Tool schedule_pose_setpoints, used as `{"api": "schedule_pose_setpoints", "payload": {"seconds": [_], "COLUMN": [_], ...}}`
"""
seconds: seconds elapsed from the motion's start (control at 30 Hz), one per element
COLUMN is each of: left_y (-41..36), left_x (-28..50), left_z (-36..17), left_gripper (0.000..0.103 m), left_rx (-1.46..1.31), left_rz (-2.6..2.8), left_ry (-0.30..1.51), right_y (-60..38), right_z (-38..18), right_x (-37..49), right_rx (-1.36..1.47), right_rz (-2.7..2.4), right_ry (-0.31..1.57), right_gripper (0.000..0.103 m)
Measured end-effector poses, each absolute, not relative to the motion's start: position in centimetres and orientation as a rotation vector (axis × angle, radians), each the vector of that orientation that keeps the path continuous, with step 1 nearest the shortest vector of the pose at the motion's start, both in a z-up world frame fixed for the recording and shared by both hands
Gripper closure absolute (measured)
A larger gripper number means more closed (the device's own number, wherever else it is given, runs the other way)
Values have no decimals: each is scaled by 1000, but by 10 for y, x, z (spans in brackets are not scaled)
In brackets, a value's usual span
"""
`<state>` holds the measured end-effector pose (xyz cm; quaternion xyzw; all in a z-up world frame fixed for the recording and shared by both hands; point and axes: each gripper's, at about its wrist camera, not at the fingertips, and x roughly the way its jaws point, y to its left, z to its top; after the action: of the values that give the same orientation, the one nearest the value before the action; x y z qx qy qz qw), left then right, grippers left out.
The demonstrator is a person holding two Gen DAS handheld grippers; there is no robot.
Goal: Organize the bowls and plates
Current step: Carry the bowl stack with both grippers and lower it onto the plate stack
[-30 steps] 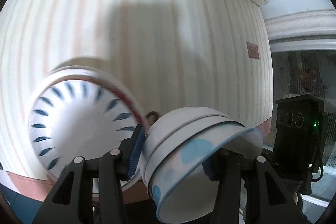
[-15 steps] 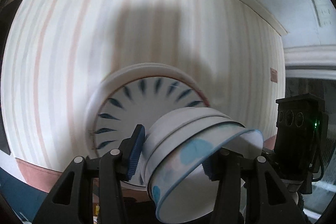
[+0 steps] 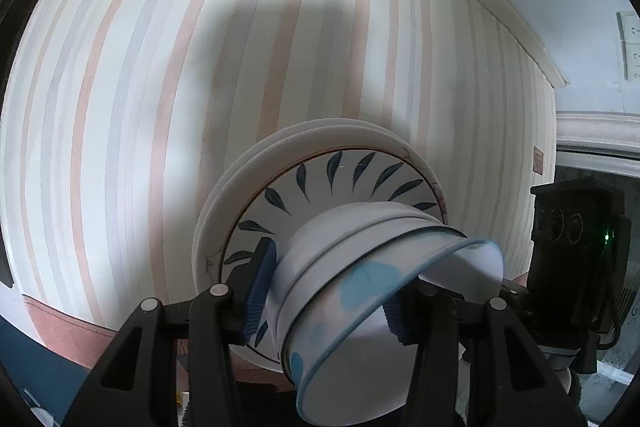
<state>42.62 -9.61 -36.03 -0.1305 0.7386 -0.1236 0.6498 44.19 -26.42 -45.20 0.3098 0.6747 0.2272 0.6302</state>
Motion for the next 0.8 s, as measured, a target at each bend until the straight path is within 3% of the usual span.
{"api": "schedule_pose_setpoints", "payload": {"seconds": [0.8], "left_y": [-102], "left_x": [414], "left_z": [-361], "left_gripper": [59], "left_rx": [-253], "left_rz": [-280], "left_ry": [1668], "right_y": [-266], "right_z": [-448], "right_x": [442], "right_rx": [616], "right_rz": [449], "right_ry": [1557], "right_gripper": [51]}}
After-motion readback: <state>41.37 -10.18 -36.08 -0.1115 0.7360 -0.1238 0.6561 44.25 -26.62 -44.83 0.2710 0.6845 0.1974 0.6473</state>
